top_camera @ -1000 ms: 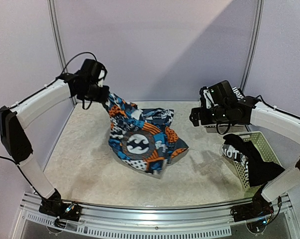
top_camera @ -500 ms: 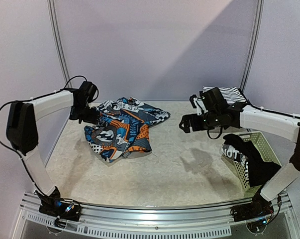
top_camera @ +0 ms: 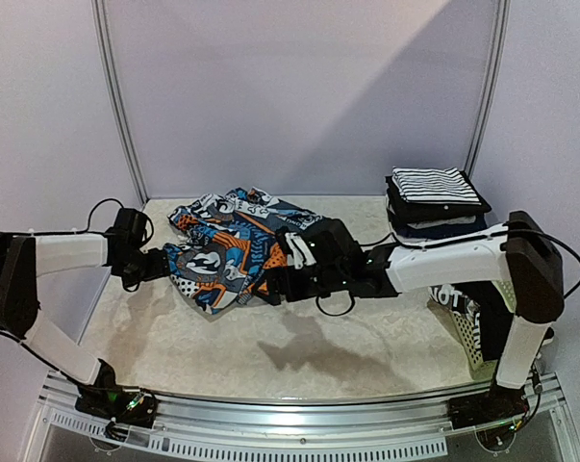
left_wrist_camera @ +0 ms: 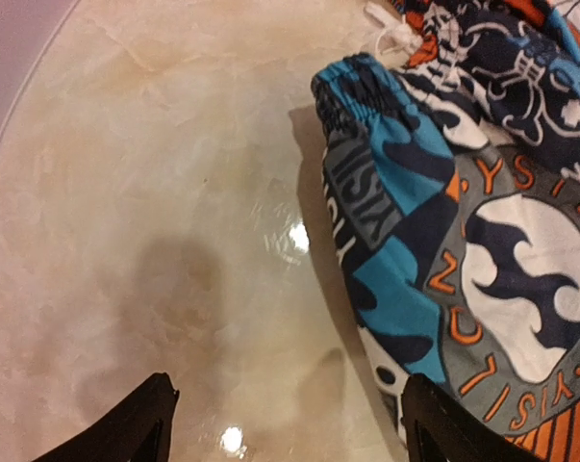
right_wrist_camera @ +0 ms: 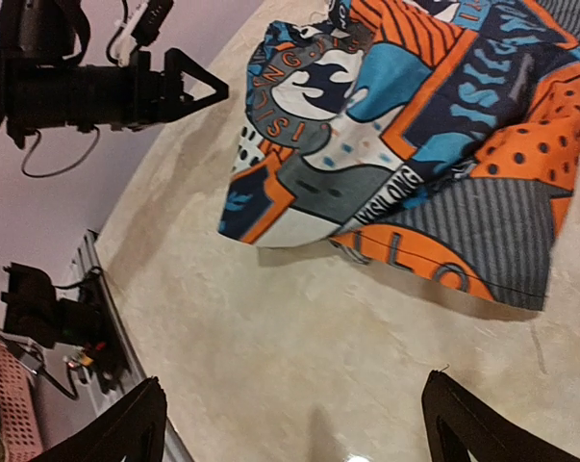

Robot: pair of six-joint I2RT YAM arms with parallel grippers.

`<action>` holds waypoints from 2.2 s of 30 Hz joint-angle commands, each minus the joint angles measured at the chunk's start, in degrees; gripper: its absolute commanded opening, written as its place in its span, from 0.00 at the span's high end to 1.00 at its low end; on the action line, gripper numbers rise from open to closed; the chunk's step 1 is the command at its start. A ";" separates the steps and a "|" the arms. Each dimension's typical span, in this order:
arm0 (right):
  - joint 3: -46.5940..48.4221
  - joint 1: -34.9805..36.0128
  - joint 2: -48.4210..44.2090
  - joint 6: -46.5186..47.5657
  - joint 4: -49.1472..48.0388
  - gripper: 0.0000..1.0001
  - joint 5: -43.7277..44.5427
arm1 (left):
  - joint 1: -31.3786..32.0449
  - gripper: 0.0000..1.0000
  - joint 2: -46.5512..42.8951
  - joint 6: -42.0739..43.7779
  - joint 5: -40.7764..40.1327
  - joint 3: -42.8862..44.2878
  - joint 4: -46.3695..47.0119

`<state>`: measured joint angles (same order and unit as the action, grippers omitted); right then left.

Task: Fold and stack the mixed laundry pile
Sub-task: Pick up the crumpled shorts from the corner of the board, then flatten out the crumpled shorts at the center of the board.

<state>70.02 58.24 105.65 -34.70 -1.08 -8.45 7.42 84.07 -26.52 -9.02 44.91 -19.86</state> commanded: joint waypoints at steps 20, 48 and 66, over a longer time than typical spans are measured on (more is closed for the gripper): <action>13.48 0.19 26.85 -25.69 -19.67 0.28 4.29 | -11.30 0.30 18.55 -12.64 21.73 1.46 33.39; 5.16 -12.77 -1.95 0.07 13.28 1.00 3.77 | -9.89 1.00 -4.03 -6.77 3.48 10.45 4.32; 24.14 -21.70 7.29 11.95 32.63 0.33 -7.10 | -6.63 0.20 -18.74 -7.52 3.55 -0.51 -7.53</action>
<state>92.75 37.36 110.21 -24.93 26.24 -15.29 -0.97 69.23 -33.67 -4.54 48.58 -25.21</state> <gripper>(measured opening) 0.612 0.530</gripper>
